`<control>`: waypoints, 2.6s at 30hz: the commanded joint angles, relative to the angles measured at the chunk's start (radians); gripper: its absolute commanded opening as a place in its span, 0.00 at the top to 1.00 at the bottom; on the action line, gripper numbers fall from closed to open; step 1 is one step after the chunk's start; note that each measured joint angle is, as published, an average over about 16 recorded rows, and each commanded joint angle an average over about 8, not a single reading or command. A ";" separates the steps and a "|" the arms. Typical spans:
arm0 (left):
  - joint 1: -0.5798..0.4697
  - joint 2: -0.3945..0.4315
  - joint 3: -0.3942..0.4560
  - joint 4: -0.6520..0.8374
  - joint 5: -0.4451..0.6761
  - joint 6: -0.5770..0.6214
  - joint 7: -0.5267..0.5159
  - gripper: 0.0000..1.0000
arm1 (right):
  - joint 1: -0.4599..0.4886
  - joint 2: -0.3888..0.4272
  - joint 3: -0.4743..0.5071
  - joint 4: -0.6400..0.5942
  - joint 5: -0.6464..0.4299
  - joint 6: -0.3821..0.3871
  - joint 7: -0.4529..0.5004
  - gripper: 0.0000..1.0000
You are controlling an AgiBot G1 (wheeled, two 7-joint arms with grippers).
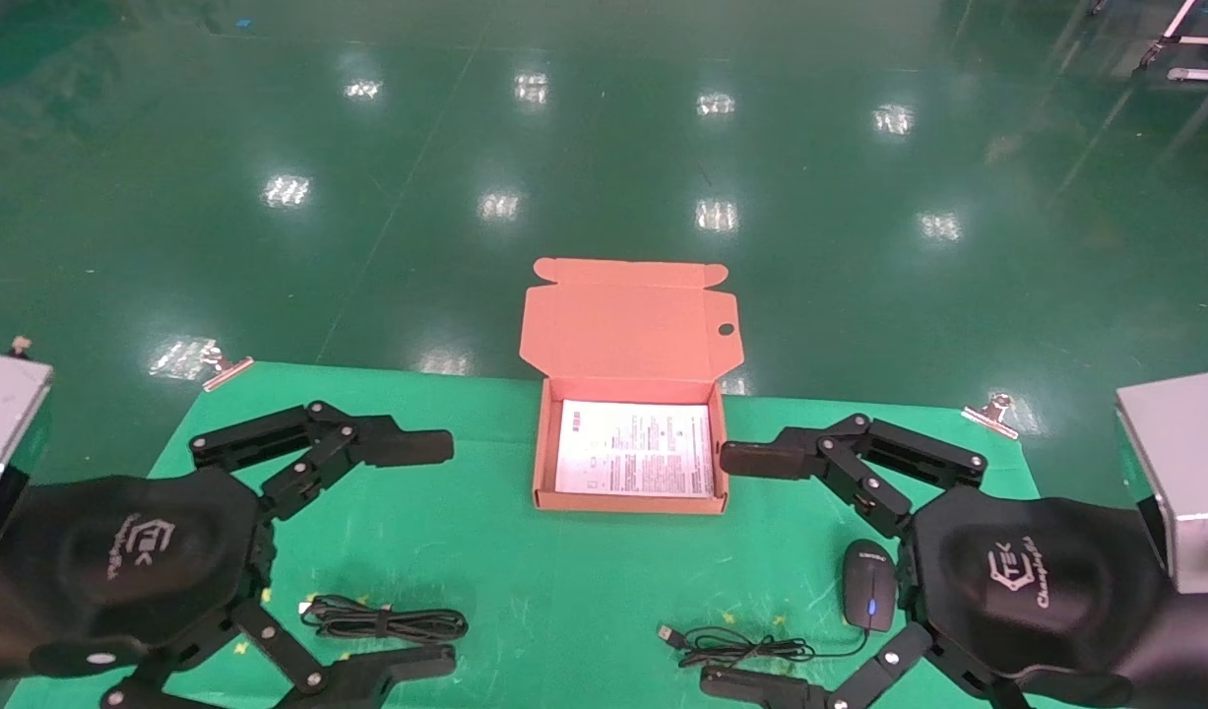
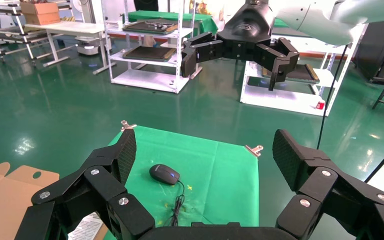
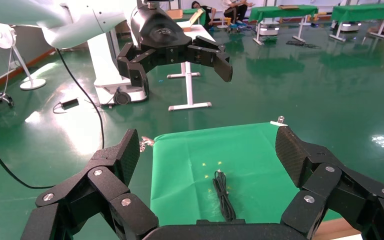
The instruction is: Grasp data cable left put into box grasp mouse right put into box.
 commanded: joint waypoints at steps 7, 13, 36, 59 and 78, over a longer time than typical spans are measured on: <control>0.000 0.000 0.000 0.000 0.000 0.000 0.000 0.00 | 0.000 0.000 0.000 0.000 0.000 0.000 0.000 0.00; 0.000 0.000 0.000 0.000 0.000 0.000 0.000 0.00 | 0.000 0.000 0.000 0.000 0.000 0.000 0.000 0.00; -0.004 0.000 0.004 -0.003 0.010 -0.001 0.001 0.00 | 0.000 0.000 0.000 0.000 0.000 0.000 0.000 0.00; -0.265 0.091 0.222 -0.026 0.438 0.054 -0.085 0.00 | 0.268 -0.032 -0.180 0.058 -0.397 -0.069 -0.105 0.00; -0.481 0.280 0.601 -0.068 1.067 0.007 -0.066 0.00 | 0.488 -0.182 -0.578 0.071 -0.938 0.006 -0.287 0.00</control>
